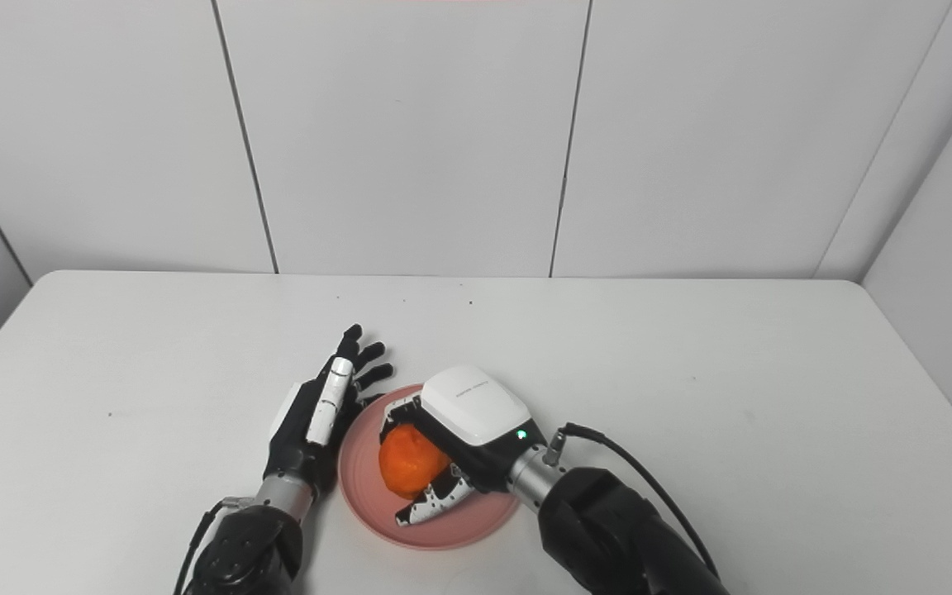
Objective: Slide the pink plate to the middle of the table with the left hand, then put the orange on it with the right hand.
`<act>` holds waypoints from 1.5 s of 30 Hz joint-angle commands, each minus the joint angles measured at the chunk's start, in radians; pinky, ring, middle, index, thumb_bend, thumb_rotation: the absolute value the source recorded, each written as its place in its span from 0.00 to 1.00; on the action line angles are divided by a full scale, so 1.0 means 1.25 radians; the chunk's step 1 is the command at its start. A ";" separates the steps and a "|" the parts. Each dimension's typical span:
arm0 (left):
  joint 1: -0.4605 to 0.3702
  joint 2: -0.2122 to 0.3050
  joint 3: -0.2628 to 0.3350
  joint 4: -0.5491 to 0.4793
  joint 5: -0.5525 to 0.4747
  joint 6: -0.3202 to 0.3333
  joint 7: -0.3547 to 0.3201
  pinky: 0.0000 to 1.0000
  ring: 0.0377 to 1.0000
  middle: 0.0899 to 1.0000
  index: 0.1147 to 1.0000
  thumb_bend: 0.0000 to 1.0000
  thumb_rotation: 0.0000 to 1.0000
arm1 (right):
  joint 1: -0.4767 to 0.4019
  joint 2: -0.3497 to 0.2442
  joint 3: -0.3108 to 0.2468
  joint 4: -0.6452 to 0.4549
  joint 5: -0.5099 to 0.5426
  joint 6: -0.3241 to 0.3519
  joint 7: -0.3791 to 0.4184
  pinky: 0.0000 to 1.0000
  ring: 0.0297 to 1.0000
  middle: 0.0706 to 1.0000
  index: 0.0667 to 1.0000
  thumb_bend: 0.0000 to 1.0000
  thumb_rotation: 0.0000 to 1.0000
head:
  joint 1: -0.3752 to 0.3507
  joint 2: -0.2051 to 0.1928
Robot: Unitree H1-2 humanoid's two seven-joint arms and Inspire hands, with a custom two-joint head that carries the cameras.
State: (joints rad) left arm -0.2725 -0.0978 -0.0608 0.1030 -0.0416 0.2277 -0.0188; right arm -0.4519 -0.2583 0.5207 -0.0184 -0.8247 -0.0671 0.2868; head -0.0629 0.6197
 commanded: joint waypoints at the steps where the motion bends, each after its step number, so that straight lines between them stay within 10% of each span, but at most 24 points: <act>1: 0.008 -0.004 0.001 0.025 -0.004 0.044 -0.002 0.67 0.84 0.88 0.95 0.65 0.91 | -0.048 -0.002 -0.006 -0.018 0.003 -0.037 -0.001 0.29 0.36 0.49 0.46 0.49 0.17 | 0.001 0.001; 9: -0.016 -0.004 0.005 0.036 -0.004 0.054 0.001 0.69 0.89 0.97 0.99 0.66 0.91 | -0.075 0.000 -0.013 0.000 0.010 -0.042 0.008 0.31 0.39 0.51 0.46 0.50 0.17 | 0.006 0.043; 16: -0.019 -0.001 0.001 0.029 0.004 0.057 0.000 0.64 0.82 0.85 0.95 0.66 0.92 | -0.084 -0.007 -0.027 0.000 0.020 -0.042 0.014 0.32 0.41 0.54 0.46 0.49 0.18 | 0.018 0.062; 17: -0.019 -0.001 0.000 0.026 0.004 0.059 0.000 0.63 0.81 0.85 0.96 0.66 0.92 | -0.085 -0.007 -0.028 0.000 0.021 -0.042 0.015 0.34 0.43 0.55 0.59 0.54 0.47 | 0.017 0.064; 20: -0.022 -0.002 0.002 0.032 0.001 0.056 -0.001 0.63 0.80 0.82 0.96 0.69 0.91 | -0.089 -0.007 -0.028 -0.002 0.012 -0.037 0.019 0.36 0.45 0.57 0.68 0.58 0.69 | 0.016 0.066; 45: -0.019 -0.002 0.013 0.012 -0.010 0.073 -0.003 0.71 0.88 0.84 0.96 0.63 0.92 | -0.079 0.015 -0.091 -0.034 -0.027 -0.007 -0.022 0.42 0.53 0.65 0.75 0.63 0.81 | 0.011 0.055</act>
State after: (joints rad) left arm -0.3030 -0.0980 -0.0473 0.1074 -0.0454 0.2776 -0.0182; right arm -0.5197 -0.2456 0.4310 -0.0263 -0.8640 -0.0826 0.2984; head -0.0491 0.6872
